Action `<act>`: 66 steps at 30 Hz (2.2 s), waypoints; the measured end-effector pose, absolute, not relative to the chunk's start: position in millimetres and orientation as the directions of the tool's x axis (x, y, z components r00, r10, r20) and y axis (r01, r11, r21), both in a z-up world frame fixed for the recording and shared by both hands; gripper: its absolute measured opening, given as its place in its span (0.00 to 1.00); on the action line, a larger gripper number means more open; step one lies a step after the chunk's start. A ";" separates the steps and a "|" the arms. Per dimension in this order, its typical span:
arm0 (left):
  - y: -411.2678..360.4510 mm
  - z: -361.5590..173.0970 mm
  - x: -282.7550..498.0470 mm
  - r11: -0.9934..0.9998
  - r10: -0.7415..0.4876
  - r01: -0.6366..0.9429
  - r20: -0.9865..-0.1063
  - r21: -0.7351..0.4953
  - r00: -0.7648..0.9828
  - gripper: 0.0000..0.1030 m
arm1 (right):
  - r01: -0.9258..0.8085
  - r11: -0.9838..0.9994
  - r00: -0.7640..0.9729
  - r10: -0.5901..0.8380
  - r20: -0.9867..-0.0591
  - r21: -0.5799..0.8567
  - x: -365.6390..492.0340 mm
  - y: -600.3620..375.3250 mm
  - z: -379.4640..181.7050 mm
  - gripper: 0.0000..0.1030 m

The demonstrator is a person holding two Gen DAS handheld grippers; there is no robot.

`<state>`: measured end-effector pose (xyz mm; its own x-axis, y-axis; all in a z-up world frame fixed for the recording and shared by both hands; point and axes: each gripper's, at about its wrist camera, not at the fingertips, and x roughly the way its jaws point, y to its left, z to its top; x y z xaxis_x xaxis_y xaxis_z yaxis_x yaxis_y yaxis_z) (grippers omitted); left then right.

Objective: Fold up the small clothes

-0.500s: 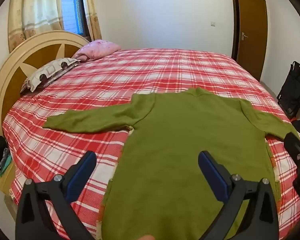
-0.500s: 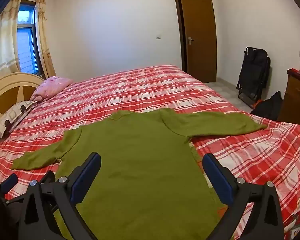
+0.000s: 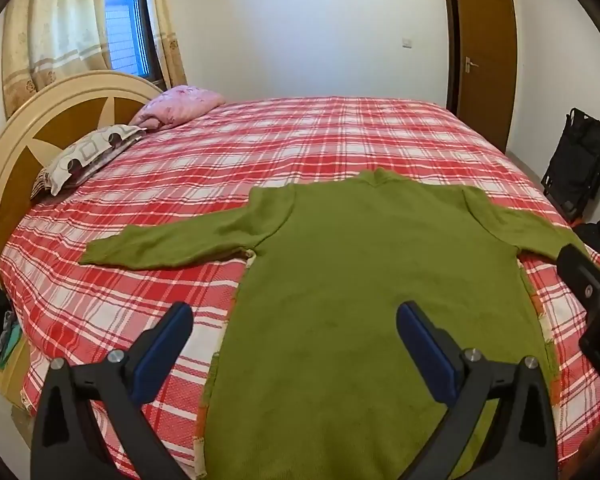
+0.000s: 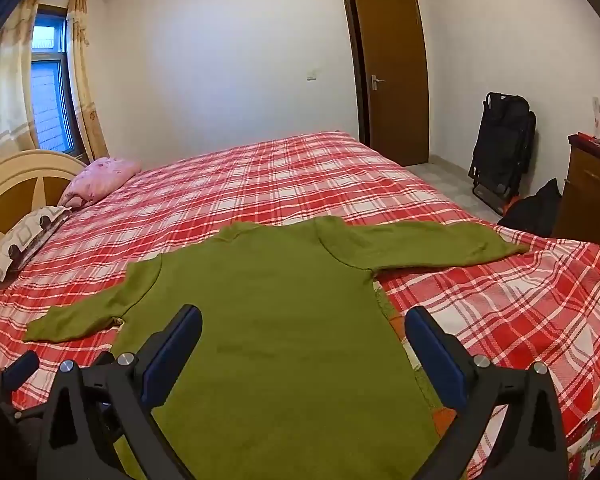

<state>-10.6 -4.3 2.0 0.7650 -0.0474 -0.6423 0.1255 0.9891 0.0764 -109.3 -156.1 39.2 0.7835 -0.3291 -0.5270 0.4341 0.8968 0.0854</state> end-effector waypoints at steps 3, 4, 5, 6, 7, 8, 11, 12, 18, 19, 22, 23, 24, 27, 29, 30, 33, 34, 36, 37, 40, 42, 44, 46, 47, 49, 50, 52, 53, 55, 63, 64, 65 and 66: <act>-4.0 3.1 -10.4 0.990 -0.039 0.117 -0.641 0.080 0.767 1.00 | 0.431 0.898 0.783 -0.323 -0.532 0.089 -109.2 -158.5 39.2 0.99; -3.6 2.9 -10.1 0.990 -0.037 0.116 -0.640 0.082 0.767 1.00 | 0.431 0.898 0.783 -0.324 -0.532 0.089 -109.2 -158.3 39.0 0.99; -3.5 2.5 -10.4 0.990 -0.033 0.114 -0.639 0.086 0.769 1.00 | 0.430 0.898 0.783 -0.322 -0.532 0.090 -109.4 -158.8 38.8 0.99; -4.3 2.4 -9.9 0.989 -0.029 0.113 -0.638 0.092 0.769 1.00 | 0.430 0.898 0.783 -0.322 -0.531 0.090 -109.7 -158.5 38.6 0.99; -4.3 2.6 -9.9 0.989 -0.028 0.113 -0.637 0.094 0.770 1.00 | 0.431 0.898 0.784 -0.323 -0.531 0.090 -109.9 -158.6 38.5 0.99; -4.2 2.4 -10.5 0.989 -0.026 0.113 -0.635 0.097 0.772 1.00 | 0.431 0.898 0.783 -0.324 -0.531 0.089 -109.5 -158.3 38.8 0.99; -4.7 2.4 -11.3 0.988 -0.025 0.115 -0.629 0.103 0.777 1.00 | 0.432 0.897 0.785 -0.326 -0.527 0.089 -110.1 -157.7 38.3 0.99; -4.1 2.6 -11.3 0.988 -0.027 0.115 -0.627 0.101 0.778 1.00 | 0.432 0.898 0.785 -0.326 -0.526 0.088 -110.4 -158.5 37.9 0.99; -4.0 -0.3 -8.8 0.989 -0.020 0.110 -0.632 0.103 0.774 1.00 | 0.431 0.898 0.780 -0.321 -0.537 0.091 -108.4 -159.5 35.6 0.99; -3.7 -1.1 -8.3 0.989 -0.020 0.111 -0.635 0.102 0.772 1.00 | 0.431 0.898 0.780 -0.319 -0.538 0.091 -108.0 -159.4 35.2 0.99; -3.2 -2.1 -9.4 0.988 -0.021 0.112 -0.636 0.103 0.771 1.00 | 0.428 0.899 0.780 -0.317 -0.539 0.092 -108.1 -159.9 34.7 0.99; -3.3 -2.1 -9.6 0.988 -0.020 0.111 -0.635 0.104 0.772 1.00 | 0.428 0.899 0.781 -0.317 -0.538 0.092 -108.6 -159.7 34.6 0.99; -3.3 -2.1 -9.7 0.988 -0.020 0.112 -0.635 0.104 0.772 1.00 | 0.429 0.899 0.781 -0.318 -0.538 0.091 -108.3 -159.7 34.8 0.99; -3.5 -1.9 -9.9 0.988 -0.021 0.113 -0.635 0.105 0.772 1.00 | 0.430 0.898 0.780 -0.318 -0.539 0.093 -107.8 -160.2 34.5 0.99; -3.0 -1.9 -10.0 0.988 -0.021 0.112 -0.635 0.104 0.772 1.00 | 0.428 0.899 0.780 -0.315 -0.540 0.094 -108.1 -160.5 33.9 0.99; -3.0 -1.9 -10.2 0.988 -0.020 0.111 -0.635 0.104 0.772 1.00 | 0.428 0.899 0.779 -0.315 -0.541 0.093 -107.8 -159.9 33.7 0.99; -2.8 -1.7 -10.3 0.989 -0.020 0.109 -0.636 0.101 0.772 1.00 | 0.428 0.899 0.780 -0.314 -0.541 0.094 -107.8 -160.1 33.6 0.99; -2.6 -1.6 -10.3 0.989 -0.020 0.109 -0.636 0.102 0.772 1.00 | 0.428 0.899 0.779 -0.314 -0.542 0.094 -107.7 -160.0 33.5 0.99; -2.1 -1.8 -10.4 0.989 -0.021 0.109 -0.636 0.101 0.772 1.00 | 0.426 0.900 0.779 -0.312 -0.543 0.094 -107.7 -159.8 32.7 0.99; -1.9 -1.9 -10.3 0.989 -0.020 0.108 -0.637 0.101 0.771 1.00 | 0.426 0.900 0.779 -0.312 -0.544 0.094 -107.5 -159.6 32.4 0.99; -2.0 -2.6 -9.9 0.989 -0.018 0.107 -0.641 0.100 0.768 1.00 | 0.425 0.900 0.777 -0.310 -0.548 0.094 -106.5 -160.2 30.5 0.99; -1.5 -2.9 -10.0 0.989 -0.018 0.107 -0.642 0.101 0.767 1.00 | 0.425 0.900 0.776 -0.309 -0.549 0.094 -106.5 -160.1 29.8 0.99; -1.1 -2.6 -10.3 0.989 -0.016 0.106 -0.641 0.101 0.767 1.00 | 0.425 0.900 0.776 -0.309 -0.551 0.094 -106.1 -160.0 29.3 0.99; -1.3 -3.1 -9.9 0.989 -0.019 0.108 -0.642 0.100 0.767 1.00 | 0.425 0.900 0.774 -0.306 -0.554 0.096 -105.7 -159.9 28.1 0.99; -1.3 -3.0 -9.9 0.989 -0.019 0.108 -0.642 0.100 0.766 1.00 | 0.424 0.900 0.774 -0.305 -0.555 0.097 -105.6 -159.9 27.7 0.99; -0.3 -3.5 -9.5 0.989 -0.019 0.108 -0.644 0.099 0.765 1.00 | 0.425 0.900 0.773 -0.306 -0.555 0.097 -105.8 -160.0 27.0 0.99; -0.5 -3.6 -8.9 0.989 -0.019 0.108 -0.645 0.099 0.764 1.00 | 0.424 0.900 0.774 -0.305 -0.556 0.097 -105.7 -160.1 27.0 0.99; -0.4 -3.9 -8.8 0.989 -0.018 0.107 -0.645 0.099 0.764 1.00 | 0.424 0.900 0.773 -0.305 -0.556 0.097 -105.7 -160.0 26.8 0.99; -0.4 -3.9 -8.8 0.989 -0.019 0.108 -0.645 0.099 0.764 1.00 | 0.424 0.900 0.773 -0.305 -0.556 0.096 -105.7 -160.0 27.0 0.99; -0.4 -4.0 -8.7 0.989 -0.018 0.108 -0.645 0.100 0.764 1.00 | 0.425 0.900 0.772 -0.305 -0.558 0.095 -105.8 -159.9 26.2 0.99; -2.8 -6.6 -7.9 0.989 -0.018 0.109 -0.645 0.100 0.764 1.00 | 0.427 0.900 0.763 -0.306 -0.570 0.090 -102.6 -161.1 22.6 0.99; -3.0 -7.3 -7.5 0.989 -0.017 0.109 -0.646 0.102 0.763 1.00 | 0.427 0.900 0.762 -0.304 -0.571 0.091 -102.3 -161.1 22.0 0.99; -3.7 -8.0 -7.3 0.989 -0.017 0.109 -0.647 0.103 0.763 1.00 | 0.427 0.900 0.761 -0.304 -0.573 0.090 -102.1 -160.9 21.4 0.99; -4.1 -8.6 -7.0 0.989 -0.016 0.109 -0.648 0.103 0.762 1.00 | 0.427 0.900 0.761 -0.304 -0.574 0.089 -101.6 -160.7 20.9 0.99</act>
